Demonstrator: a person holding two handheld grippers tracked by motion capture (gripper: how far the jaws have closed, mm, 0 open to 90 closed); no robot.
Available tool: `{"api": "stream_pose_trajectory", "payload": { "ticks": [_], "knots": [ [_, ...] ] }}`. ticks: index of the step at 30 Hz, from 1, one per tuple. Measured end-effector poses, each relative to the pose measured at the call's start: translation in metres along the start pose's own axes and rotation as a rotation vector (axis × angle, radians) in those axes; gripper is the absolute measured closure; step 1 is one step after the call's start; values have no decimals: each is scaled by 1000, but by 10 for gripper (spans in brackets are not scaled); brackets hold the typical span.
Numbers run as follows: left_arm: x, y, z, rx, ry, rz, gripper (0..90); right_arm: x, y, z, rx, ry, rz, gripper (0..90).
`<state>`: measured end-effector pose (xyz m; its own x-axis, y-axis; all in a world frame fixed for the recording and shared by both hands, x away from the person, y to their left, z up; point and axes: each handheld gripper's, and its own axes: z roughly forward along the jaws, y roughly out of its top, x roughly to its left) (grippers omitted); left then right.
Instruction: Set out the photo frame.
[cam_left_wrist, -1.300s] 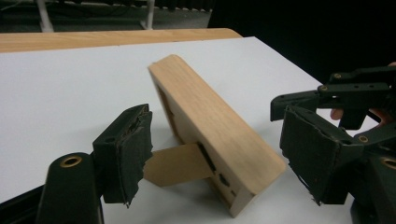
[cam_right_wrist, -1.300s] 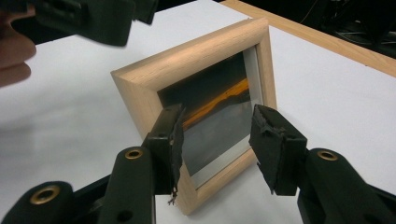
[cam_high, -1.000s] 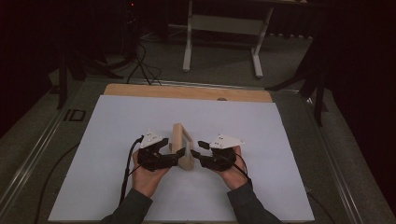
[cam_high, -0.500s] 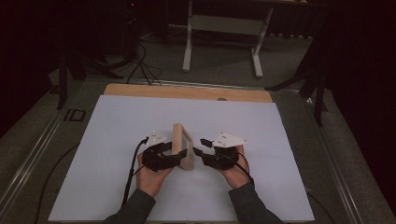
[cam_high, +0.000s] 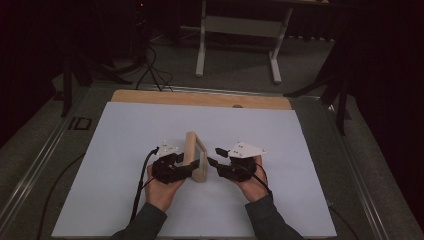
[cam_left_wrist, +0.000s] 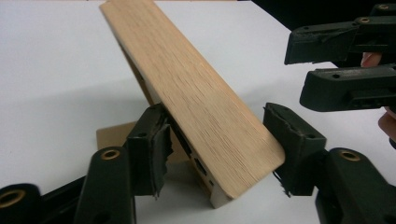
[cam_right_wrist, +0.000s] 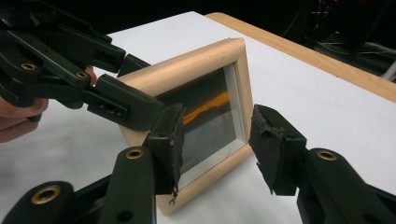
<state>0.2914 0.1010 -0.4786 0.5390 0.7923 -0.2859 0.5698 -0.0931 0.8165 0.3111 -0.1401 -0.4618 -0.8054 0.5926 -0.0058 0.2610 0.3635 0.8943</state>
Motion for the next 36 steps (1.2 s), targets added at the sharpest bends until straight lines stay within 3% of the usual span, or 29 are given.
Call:
{"api": "stream_pose_trajectory", "payload": {
  "ticks": [8,16,22,26,32,36],
  "knots": [
    [1,1,-2,-5,6,12,584,2,3,-2,-6,-16,-27,550],
    [-8,2,-1,7,-6,78,602,3,4,-3,-21,-5,-35,614],
    [-15,0,-1,6,-15,163,603,1,5,-7,-53,-12,-25,653],
    [-19,-1,0,6,-22,193,603,-1,6,-11,-79,-29,-21,735],
    [-32,-5,0,7,-63,288,603,-4,5,-14,-95,-60,-23,885],
    [-36,-7,-1,12,-84,317,603,-6,4,-13,-97,-74,-15,894]
  ]
}}
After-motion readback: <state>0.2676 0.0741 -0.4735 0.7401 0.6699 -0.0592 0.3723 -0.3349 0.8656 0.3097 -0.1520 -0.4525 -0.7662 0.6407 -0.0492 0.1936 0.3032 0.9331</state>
